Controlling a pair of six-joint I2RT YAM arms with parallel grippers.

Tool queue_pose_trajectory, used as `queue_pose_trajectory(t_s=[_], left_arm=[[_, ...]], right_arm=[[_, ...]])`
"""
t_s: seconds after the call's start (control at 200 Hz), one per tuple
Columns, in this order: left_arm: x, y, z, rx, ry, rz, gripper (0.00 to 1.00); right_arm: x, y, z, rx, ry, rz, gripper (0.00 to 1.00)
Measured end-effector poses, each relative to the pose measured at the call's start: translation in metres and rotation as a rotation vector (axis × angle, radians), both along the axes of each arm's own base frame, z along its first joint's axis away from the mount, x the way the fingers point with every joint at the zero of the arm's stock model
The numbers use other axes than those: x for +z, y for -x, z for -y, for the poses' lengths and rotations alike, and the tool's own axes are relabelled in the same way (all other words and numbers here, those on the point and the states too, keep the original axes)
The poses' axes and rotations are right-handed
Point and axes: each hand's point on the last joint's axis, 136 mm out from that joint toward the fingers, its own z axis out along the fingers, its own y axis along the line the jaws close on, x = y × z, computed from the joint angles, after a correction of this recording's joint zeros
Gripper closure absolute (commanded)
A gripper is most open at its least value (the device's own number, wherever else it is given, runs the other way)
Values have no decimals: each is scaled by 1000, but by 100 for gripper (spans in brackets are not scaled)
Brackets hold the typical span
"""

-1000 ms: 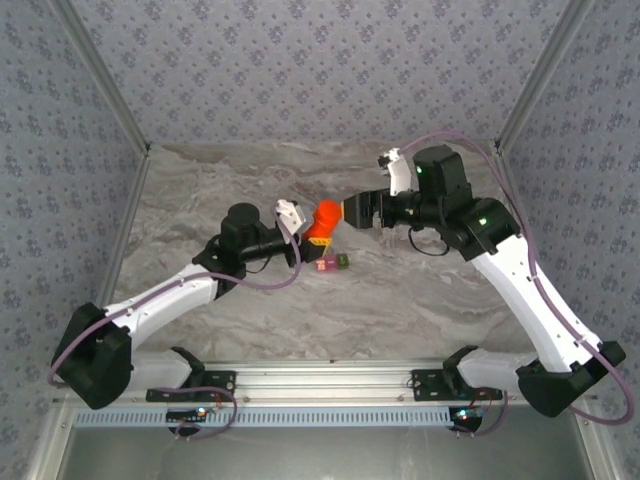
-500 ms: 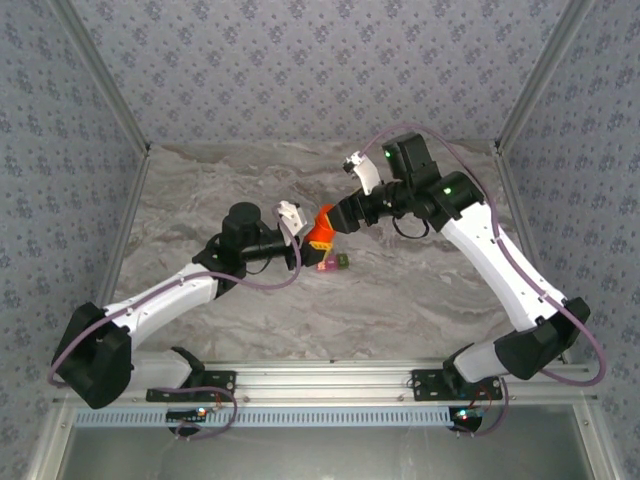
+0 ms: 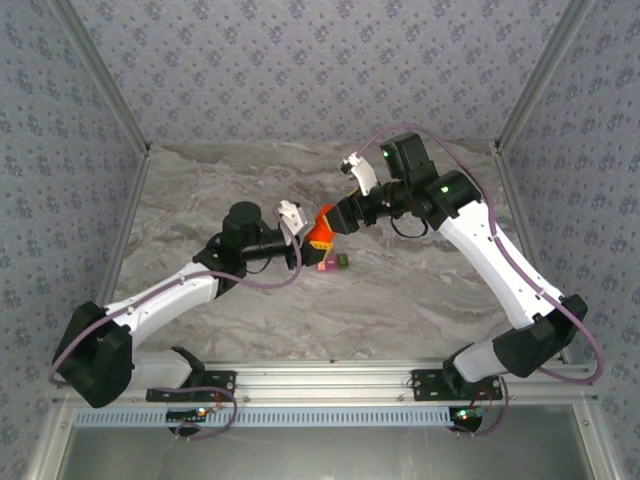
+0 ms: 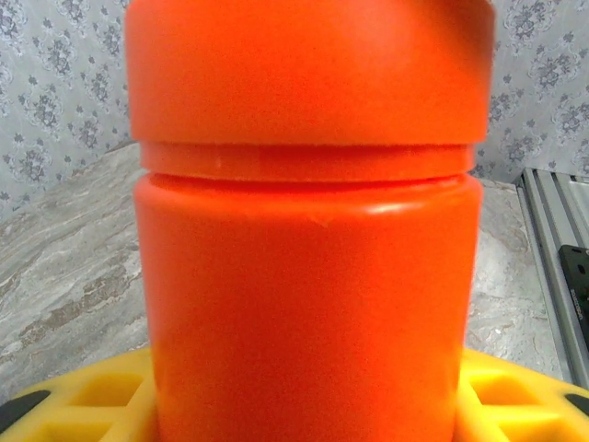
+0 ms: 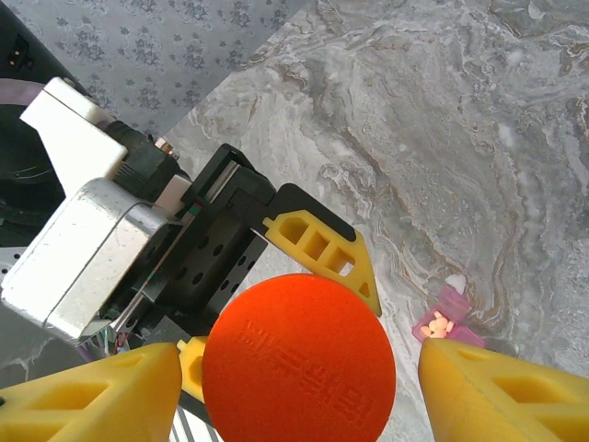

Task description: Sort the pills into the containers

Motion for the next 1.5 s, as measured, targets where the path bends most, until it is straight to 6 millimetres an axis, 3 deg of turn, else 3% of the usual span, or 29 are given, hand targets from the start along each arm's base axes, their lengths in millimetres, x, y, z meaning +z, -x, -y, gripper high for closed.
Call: queue_pose_trajectory(t_s=[0.31, 0.655, 1.024, 1.114, 1.224, 1.319, 1.499], left_arm=[[5, 0, 1, -7, 7, 7, 100], [4, 0, 1, -5, 6, 1, 100], [-21, -11, -9, 69, -54, -61, 100], [-24, -16, -12, 97, -63, -66, 100], [-22, -18, -12, 108, -58, -62, 100], [-13, -19, -11, 103, -30, -36, 100], [-1, -11, -4, 61, -2, 11, 100]], right_arm=[[-4, 4, -3, 25, 2, -15, 30], [-7, 3, -4, -4, 13, -40, 66], [-31, -11, -16, -470, -84, -197, 68], [-33, -17, -19, -556, -125, -230, 63], [-33, -19, -19, -598, -144, -249, 29], [-34, -18, -12, -616, -132, -253, 15], [-7, 0, 18, -543, -139, -196, 12]])
